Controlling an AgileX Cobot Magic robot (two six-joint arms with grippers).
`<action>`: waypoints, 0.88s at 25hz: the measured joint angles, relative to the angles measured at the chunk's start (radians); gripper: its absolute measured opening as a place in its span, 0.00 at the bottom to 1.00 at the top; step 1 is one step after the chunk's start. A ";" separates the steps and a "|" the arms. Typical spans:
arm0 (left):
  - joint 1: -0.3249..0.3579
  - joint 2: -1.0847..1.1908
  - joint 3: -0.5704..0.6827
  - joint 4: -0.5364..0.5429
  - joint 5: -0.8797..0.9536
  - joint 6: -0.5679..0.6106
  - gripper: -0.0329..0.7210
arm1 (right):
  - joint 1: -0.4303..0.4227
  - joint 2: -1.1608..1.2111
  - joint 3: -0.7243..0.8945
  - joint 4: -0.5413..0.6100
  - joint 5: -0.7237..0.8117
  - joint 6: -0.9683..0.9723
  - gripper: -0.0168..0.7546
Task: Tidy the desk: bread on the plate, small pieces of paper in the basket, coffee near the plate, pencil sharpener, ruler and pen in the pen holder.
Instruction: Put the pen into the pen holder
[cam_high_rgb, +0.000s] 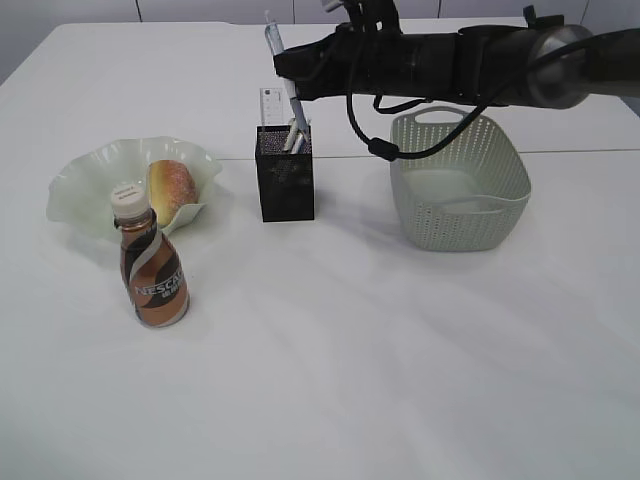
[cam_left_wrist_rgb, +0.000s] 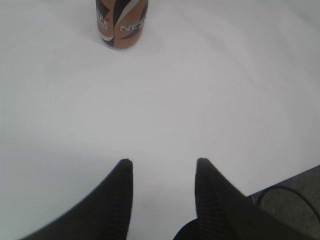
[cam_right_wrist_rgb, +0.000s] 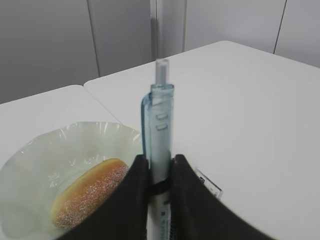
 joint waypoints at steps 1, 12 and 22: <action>0.000 0.007 0.000 0.000 0.000 0.000 0.45 | 0.000 0.002 -0.002 0.000 0.000 0.000 0.12; 0.000 0.033 0.000 -0.004 -0.018 0.000 0.45 | 0.000 0.032 -0.003 0.002 0.000 0.006 0.12; 0.000 0.033 0.000 -0.004 -0.039 0.000 0.45 | 0.000 0.065 -0.099 0.004 0.000 0.042 0.12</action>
